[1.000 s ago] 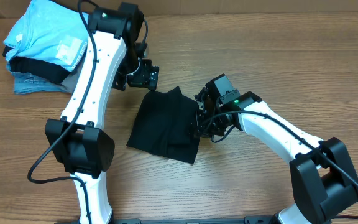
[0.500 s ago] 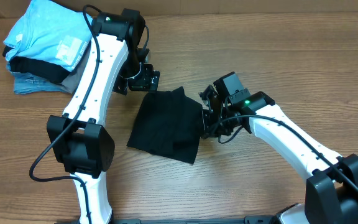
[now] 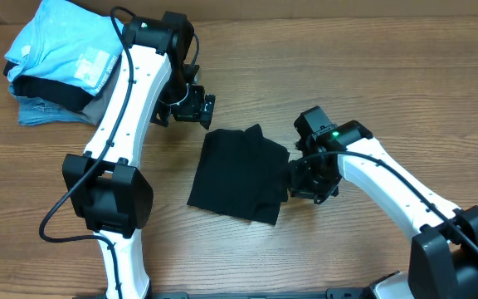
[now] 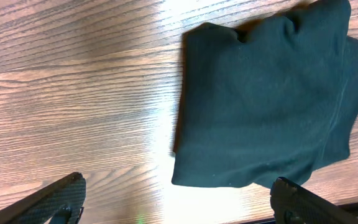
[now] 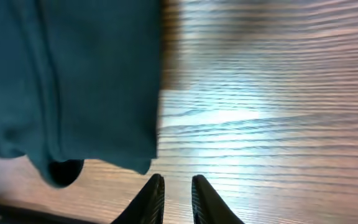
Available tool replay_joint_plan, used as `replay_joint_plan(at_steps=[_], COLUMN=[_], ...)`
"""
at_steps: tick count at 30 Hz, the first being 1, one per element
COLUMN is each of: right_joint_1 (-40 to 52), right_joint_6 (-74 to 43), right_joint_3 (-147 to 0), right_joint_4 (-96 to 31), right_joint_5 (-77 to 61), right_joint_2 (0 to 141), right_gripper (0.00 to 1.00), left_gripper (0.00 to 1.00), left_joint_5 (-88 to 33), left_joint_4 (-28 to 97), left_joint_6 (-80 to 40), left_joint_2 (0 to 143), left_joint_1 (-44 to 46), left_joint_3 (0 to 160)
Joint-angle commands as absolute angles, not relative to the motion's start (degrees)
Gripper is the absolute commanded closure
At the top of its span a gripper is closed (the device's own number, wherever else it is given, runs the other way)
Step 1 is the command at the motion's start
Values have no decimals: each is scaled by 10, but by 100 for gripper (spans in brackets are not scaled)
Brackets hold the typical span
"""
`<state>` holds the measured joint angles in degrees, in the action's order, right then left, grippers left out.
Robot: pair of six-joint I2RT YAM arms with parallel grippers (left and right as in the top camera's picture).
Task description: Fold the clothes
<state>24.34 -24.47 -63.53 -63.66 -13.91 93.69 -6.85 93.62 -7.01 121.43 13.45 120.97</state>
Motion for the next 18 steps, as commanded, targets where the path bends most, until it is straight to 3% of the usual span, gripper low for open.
replay_joint_plan(at_steps=[1, 4, 5, 6, 8, 18], right_joint_1=[219, 217, 223, 230, 247, 322], right_joint_6=[-237, -185, -182, -182, -200, -395], right_joint_3=[-664, -681, -681, -680, -673, -549], right_joint_4=[-630, -587, -555, -535, -500, -355], right_joint_5=[-160, -265, -308, -328, -335, -327], right_joint_2=[904, 884, 881, 882, 889, 993], right_gripper=[80, 68, 66, 66, 68, 85], left_gripper=[2, 5, 11, 23, 40, 63], left_joint_5=[-73, -74, -79, -91, -136, -179], left_joint_4=[936, 930, 921, 908, 875, 748], left_joint_6=[-60, -60, -60, -56, -25, 75], left_joint_2=[1210, 1210, 1210, 1210, 1210, 1210], left_joint_1=[133, 133, 133, 133, 135, 143], left_joint_3=[1207, 1206, 1205, 1204, 1200, 1108])
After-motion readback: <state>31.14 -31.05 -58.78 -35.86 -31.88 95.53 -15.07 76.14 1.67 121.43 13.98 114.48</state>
